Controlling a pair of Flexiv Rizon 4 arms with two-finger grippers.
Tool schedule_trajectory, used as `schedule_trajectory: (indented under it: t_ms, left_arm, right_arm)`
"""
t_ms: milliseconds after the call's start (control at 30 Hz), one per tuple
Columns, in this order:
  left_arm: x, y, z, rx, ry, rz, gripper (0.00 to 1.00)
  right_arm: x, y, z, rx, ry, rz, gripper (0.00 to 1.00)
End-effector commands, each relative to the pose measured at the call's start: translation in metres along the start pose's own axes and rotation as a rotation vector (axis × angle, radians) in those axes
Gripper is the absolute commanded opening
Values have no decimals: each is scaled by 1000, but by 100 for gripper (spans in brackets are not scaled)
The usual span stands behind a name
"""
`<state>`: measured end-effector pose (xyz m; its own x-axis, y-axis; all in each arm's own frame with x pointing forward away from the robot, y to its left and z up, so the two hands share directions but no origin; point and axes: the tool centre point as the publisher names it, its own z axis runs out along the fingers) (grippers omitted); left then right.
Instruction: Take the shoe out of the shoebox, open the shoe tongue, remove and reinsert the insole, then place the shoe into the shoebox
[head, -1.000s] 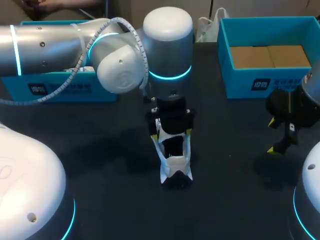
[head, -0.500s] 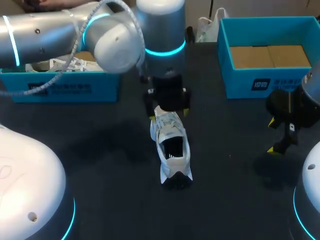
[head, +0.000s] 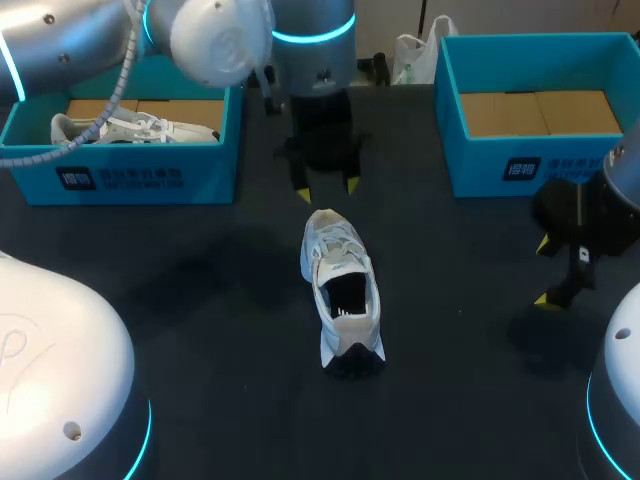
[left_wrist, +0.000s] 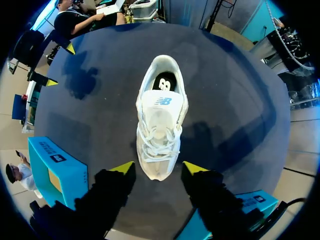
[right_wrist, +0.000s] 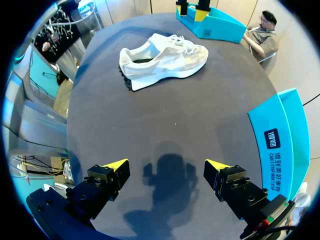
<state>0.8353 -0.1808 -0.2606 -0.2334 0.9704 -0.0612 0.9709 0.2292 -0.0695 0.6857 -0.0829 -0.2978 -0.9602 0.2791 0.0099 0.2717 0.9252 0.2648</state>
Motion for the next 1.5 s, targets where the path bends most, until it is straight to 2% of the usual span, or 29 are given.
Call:
schedule_trajectory:
  t_ms: [33, 467, 700, 900, 1067, 1333, 1500]
  left_arm:
    - [8, -2, -4, -1, -9, 7, 35]
    - [14, -26, 13, 58, 1, 38, 36]
    - [12, -53, 39, 89, 22, 65, 36]
    - [9, -72, 64, 151, 48, 96, 37]
    - [9, -79, 80, 168, 65, 104, 36]
    - [10, -84, 70, 146, 23, 103, 35]
    - [7, -90, 95, 157, 57, 89, 33]
  right_arm:
    - [1, 0, 0, 2, -2, 0, 100]
    - [1, 0, 0, 2, -2, 0, 100]
    - [1, 0, 0, 2, -2, 0, 100]
    - [1, 0, 0, 2, -2, 0, 100]
    - [1, 0, 0, 2, -2, 0, 100]
    - [1, 0, 0, 2, -2, 0, 100]
    - [1, 0, 0, 2, -2, 0, 100]
